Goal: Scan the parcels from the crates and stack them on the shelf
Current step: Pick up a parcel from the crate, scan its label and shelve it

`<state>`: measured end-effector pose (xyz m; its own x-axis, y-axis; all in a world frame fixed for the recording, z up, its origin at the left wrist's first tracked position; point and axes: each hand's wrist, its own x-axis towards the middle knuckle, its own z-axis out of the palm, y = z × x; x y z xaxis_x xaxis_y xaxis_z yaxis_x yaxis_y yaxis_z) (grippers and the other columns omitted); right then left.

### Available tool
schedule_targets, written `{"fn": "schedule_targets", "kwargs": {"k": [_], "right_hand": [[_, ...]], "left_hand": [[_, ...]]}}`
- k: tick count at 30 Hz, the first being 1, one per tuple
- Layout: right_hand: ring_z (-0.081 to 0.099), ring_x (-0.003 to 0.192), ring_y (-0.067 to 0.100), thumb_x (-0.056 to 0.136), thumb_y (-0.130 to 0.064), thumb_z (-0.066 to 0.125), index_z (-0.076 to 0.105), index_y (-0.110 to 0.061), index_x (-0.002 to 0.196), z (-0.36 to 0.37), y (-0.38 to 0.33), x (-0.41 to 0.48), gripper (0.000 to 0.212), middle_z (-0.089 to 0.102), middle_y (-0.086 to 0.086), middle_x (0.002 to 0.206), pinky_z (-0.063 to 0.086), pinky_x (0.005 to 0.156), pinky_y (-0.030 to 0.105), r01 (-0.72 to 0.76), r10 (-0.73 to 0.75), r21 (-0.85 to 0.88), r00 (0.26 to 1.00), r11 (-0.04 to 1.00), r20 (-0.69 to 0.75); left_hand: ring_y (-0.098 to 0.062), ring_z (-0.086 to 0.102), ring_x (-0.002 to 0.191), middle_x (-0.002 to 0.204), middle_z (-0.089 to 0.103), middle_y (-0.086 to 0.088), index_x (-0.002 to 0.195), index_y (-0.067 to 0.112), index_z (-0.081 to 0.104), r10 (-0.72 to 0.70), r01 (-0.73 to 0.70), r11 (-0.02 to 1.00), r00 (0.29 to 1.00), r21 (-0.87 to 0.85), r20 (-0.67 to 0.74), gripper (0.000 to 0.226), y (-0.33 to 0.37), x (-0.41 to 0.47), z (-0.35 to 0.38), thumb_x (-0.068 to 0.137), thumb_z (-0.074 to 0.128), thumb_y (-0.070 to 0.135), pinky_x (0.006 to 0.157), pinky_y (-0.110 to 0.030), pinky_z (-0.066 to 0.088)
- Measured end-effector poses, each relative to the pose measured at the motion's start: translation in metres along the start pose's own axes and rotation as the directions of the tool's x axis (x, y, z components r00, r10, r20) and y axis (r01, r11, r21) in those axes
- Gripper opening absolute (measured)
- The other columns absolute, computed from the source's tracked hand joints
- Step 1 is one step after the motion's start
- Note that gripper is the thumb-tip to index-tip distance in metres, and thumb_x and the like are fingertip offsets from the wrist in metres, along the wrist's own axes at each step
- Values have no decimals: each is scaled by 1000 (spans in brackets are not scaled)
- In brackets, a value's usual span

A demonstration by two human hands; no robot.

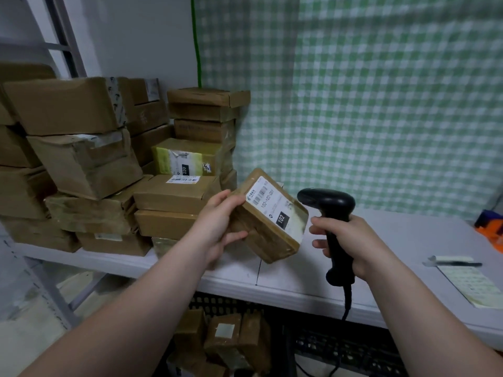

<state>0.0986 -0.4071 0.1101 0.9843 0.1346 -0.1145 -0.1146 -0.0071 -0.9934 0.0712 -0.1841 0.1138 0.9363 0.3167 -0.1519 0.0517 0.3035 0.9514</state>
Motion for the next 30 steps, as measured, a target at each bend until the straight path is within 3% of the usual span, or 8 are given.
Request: {"fn": "schedule_targets", "kwargs": {"k": [5,10,14,18,23,27,30], "right_hand": [[69,81,27,89,-20,66,62,-9,113,-1,-5,56,27,71,9,100,49,54,27,-79,78,169,997,982,14],[67,97,24,90,-24,64,62,-13,119,6,-13,119,32,72,5,109,49,61,28,-73,69,253,997,965,24],[67,101,23,90,-24,64,65,-14,116,13,-20,166,29,71,2,107,47,62,28,-70,60,271,997,960,46],[62,106,25,90,-24,63,65,-12,105,21,-27,209,20,66,2,104,46,59,27,-66,55,257,997,964,51],[57,94,22,90,-24,62,65,-13,93,31,-21,249,11,61,3,98,46,60,26,-101,87,251,994,963,67],[59,79,18,92,-24,61,66,-12,95,37,-12,266,13,64,3,91,48,52,25,-139,117,246,988,959,101],[60,68,15,92,-22,61,66,-10,97,41,-7,268,13,63,2,80,49,48,24,-160,137,236,984,959,112]], "left_hand": [[-27,53,115,121,55,-2,137,22,46,-35,32,997,999,-74,-41,49,18,56,46,91,63,30,90,-47,54],[-27,58,113,125,59,-7,129,16,53,-50,42,995,994,-91,-95,47,24,125,63,88,65,37,71,-36,59],[-27,59,112,126,58,-8,133,20,47,-29,25,999,992,-36,-122,52,23,179,67,89,61,44,85,-39,57],[-20,60,100,101,63,-4,121,20,51,-9,21,998,981,57,-195,47,14,224,73,90,52,55,97,-45,48],[-30,61,98,107,63,-7,116,23,53,60,5,975,956,221,-287,60,-1,264,75,82,41,71,93,-48,49],[-34,60,100,114,62,-10,129,25,50,-1,87,954,958,286,-287,92,-18,301,68,61,34,85,91,-50,48],[-35,56,106,122,57,-13,136,21,44,-27,120,946,956,302,-293,77,-20,308,67,80,32,72,92,-47,48]]}}
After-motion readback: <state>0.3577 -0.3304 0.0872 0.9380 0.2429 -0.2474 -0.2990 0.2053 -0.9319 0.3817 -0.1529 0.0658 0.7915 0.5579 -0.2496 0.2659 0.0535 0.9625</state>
